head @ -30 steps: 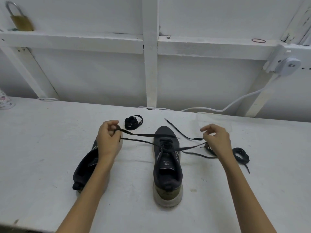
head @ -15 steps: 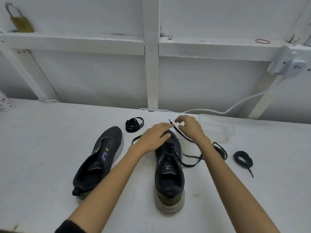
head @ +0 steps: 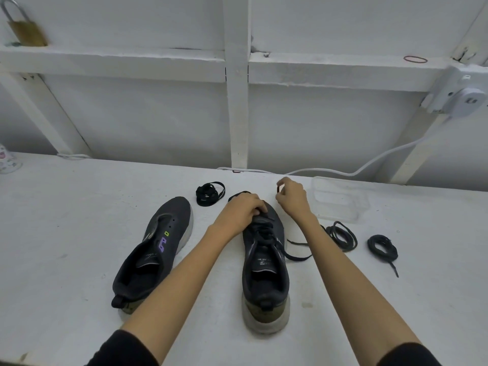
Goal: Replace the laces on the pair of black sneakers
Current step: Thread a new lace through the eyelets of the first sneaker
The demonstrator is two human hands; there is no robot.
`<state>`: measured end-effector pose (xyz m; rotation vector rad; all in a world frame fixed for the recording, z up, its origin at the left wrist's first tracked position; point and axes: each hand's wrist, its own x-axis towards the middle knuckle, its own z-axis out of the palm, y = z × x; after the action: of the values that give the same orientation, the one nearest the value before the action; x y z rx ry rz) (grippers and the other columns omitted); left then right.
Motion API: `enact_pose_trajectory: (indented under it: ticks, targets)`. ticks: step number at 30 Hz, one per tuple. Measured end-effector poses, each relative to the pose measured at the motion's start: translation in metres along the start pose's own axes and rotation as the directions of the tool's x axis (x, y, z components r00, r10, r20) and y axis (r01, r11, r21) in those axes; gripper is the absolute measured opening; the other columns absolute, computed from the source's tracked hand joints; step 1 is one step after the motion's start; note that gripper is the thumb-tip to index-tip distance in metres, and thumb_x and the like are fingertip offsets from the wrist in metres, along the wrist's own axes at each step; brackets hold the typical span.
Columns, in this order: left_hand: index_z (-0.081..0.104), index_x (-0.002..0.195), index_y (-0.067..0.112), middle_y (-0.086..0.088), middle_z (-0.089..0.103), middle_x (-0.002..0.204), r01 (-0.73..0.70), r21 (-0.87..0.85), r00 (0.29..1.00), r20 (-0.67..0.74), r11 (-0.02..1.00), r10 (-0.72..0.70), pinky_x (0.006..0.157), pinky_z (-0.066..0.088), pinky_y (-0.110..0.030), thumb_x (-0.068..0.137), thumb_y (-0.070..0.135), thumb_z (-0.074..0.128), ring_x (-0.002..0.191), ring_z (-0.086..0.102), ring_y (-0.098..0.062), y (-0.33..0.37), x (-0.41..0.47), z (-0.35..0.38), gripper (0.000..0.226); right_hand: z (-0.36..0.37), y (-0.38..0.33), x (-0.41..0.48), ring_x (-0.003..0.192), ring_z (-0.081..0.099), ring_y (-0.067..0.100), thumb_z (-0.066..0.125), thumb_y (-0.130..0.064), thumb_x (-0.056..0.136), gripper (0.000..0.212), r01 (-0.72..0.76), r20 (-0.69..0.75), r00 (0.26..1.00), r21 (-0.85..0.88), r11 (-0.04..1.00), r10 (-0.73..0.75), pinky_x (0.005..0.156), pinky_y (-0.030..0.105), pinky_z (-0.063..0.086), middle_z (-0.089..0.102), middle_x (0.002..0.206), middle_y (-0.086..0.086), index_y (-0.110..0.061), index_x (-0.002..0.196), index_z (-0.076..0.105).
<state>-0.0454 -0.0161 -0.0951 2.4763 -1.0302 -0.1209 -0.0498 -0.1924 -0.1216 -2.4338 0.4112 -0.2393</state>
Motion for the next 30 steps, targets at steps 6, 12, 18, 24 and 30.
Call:
enact_pose_trajectory:
  ticks: [6,12,18,24,30]
  targets:
    - [0.067,0.106,0.017,-0.001,0.063,0.104,0.013,0.06,0.998,-0.06,0.998,-0.009,0.086,0.046,-0.038,0.093,0.013,0.057,0.103,0.055,-0.022,-0.01,-0.005,0.003,0.016,-0.052,-0.024,-0.038,0.069,0.072,0.033,0.053,0.013,0.08,0.03,-0.131,0.038,0.99,0.636,0.761,0.139,0.071,0.033,0.061,0.067,0.072,0.009,0.001,0.102,0.069]
    - [0.067,0.101,0.017,0.001,0.059,0.101,0.135,-0.34,0.932,-0.275,0.931,-0.235,0.081,0.043,-0.022,0.099,0.014,0.047,0.088,0.055,-0.006,0.015,-0.042,-0.008,0.02,-0.085,-0.018,-0.105,0.051,0.052,0.009,0.05,0.015,0.082,0.034,-0.194,0.236,0.97,0.626,0.756,0.054,0.052,0.018,0.043,0.071,0.074,0.005,-0.007,0.092,0.075]
    - [0.071,0.074,0.026,0.009,0.065,0.076,0.201,-0.538,0.919,-0.186,0.819,-0.347,0.065,0.042,-0.019,0.083,0.033,0.072,0.071,0.058,-0.006,0.056,-0.1,-0.003,0.011,-0.071,0.003,-0.157,0.058,0.049,0.009,0.067,0.002,0.086,0.015,-0.274,0.355,0.933,0.621,0.734,0.048,0.055,0.016,0.039,0.065,0.066,0.0,-0.009,0.089,0.077]
    - [0.076,0.078,0.038,0.012,0.064,0.078,0.315,-0.432,0.917,-0.092,0.845,-0.388,0.072,0.047,-0.024,0.076,0.053,0.073,0.078,0.058,-0.005,0.068,-0.1,0.004,0.015,-0.056,0.003,-0.175,0.067,0.058,0.01,0.073,-0.005,0.084,0.01,-0.231,0.27,0.961,0.658,0.717,0.062,0.056,0.016,0.04,0.072,0.077,0.01,-0.013,0.085,0.079]
    - [0.077,0.089,0.029,0.013,0.061,0.08,0.329,-0.452,0.919,-0.049,0.83,-0.391,0.077,0.049,-0.027,0.079,0.035,0.075,0.082,0.059,-0.005,0.065,-0.102,0.002,0.012,-0.053,-0.003,-0.175,0.062,0.06,-0.003,0.074,-0.003,0.083,0.009,-0.083,0.139,0.99,0.625,0.776,-0.007,0.058,0.01,0.043,0.073,0.078,0.001,-0.009,0.085,0.08]
